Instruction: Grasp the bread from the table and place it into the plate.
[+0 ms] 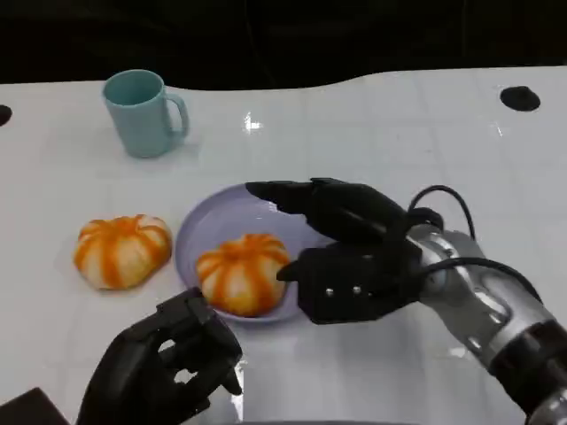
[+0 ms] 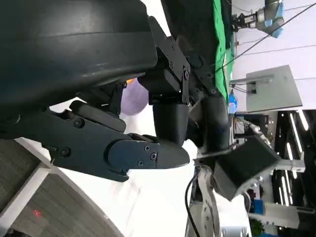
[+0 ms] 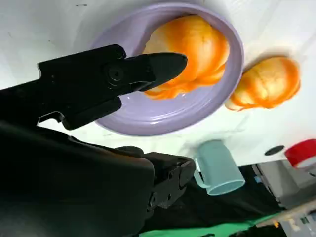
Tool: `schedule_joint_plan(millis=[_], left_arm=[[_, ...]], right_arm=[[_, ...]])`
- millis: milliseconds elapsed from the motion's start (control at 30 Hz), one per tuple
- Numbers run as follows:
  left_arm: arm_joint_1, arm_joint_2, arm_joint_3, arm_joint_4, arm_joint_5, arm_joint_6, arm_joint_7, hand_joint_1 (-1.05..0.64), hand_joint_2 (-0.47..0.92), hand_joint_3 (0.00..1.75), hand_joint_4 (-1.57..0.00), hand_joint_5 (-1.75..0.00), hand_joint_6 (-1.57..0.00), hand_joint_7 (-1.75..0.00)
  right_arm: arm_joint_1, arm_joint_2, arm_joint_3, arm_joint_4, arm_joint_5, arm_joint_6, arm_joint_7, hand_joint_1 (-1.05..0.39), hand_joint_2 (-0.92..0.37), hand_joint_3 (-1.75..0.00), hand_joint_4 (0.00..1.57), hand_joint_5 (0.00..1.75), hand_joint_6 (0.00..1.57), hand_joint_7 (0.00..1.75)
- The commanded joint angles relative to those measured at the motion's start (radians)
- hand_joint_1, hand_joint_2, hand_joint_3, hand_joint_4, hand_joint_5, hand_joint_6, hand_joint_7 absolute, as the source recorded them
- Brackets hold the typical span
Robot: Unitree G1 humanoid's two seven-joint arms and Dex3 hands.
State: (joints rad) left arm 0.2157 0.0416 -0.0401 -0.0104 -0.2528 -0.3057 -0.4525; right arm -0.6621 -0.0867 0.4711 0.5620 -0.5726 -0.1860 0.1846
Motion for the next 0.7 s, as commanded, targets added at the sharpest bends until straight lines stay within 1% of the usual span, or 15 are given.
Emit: schedule_joint_plan(millis=[33,200,367,400,467,533,567,600,633,700], left_arm=[[0.003,0.009,0.009,0.001,-0.002,0.002,0.011,-0.56,0.92,0.33,-0.66,-1.75,-0.58,-1.52],[0.003,0.01,0.011,-0.001,-0.01,0.006,0.009,-0.56,0.92,0.32,-0.66,-1.75,-0.59,-1.52],[0.001,0.013,0.013,-0.003,-0.013,0.011,0.006,-0.56,0.92,0.33,-0.66,-1.75,-0.59,-1.51],[0.001,0.014,0.013,-0.002,-0.014,0.01,0.004,-0.55,0.92,0.33,-0.66,-1.75,-0.59,-1.51],[0.001,0.015,0.013,-0.003,-0.014,0.012,0.005,-0.54,0.92,0.33,-0.66,-1.75,-0.59,-1.51],[0.001,0.015,0.014,-0.005,-0.016,0.016,0.005,-0.54,0.92,0.34,-0.66,-1.75,-0.58,-1.52],[0.0,0.015,0.014,-0.003,-0.02,0.017,0.002,-0.55,0.92,0.34,-0.65,-1.75,-0.58,-1.52],[-0.001,0.015,0.015,-0.004,-0.022,0.019,0.001,-0.55,0.92,0.34,-0.65,-1.75,-0.58,-1.52],[-0.001,0.016,0.015,-0.004,-0.024,0.021,0.001,-0.55,0.92,0.33,-0.65,-1.75,-0.58,-1.52],[-0.001,0.016,0.015,-0.004,-0.024,0.022,0.001,-0.55,0.92,0.33,-0.65,-1.75,-0.58,-1.52]], right_arm=[[0.074,-0.069,-0.031,-0.12,0.049,-0.037,0.035,-0.75,-0.92,-0.17,0.02,0.25,0.13,0.02],[0.176,-0.133,-0.062,-0.253,0.09,-0.091,0.05,-0.74,-0.92,-0.15,0.06,0.33,0.18,0.05],[0.288,-0.18,-0.104,-0.364,0.122,-0.138,0.032,-0.62,-0.92,-0.07,0.14,0.57,0.33,0.1],[0.313,-0.184,-0.115,-0.38,0.128,-0.153,0.019,-0.6,-0.92,-0.06,0.17,0.6,0.37,0.11],[0.36,-0.19,-0.136,-0.409,0.136,-0.176,-0.004,-0.54,-0.92,-0.04,0.31,0.7,0.48,0.17],[0.388,-0.194,-0.149,-0.425,0.143,-0.193,-0.013,-0.52,-0.92,-0.04,0.36,0.76,0.53,0.2],[0.409,-0.198,-0.158,-0.437,0.151,-0.204,-0.017,-0.49,-0.92,-0.04,0.37,0.84,0.55,0.23],[0.429,-0.201,-0.167,-0.448,0.16,-0.214,-0.022,-0.46,-0.92,-0.06,0.41,0.98,0.57,0.33],[0.445,-0.202,-0.175,-0.457,0.167,-0.221,-0.025,-0.4,-0.92,-0.06,0.46,1.09,0.57,0.5],[0.465,-0.197,-0.187,-0.465,0.179,-0.23,-0.029,-0.34,-0.91,-0.06,0.53,1.15,0.57,0.65]])
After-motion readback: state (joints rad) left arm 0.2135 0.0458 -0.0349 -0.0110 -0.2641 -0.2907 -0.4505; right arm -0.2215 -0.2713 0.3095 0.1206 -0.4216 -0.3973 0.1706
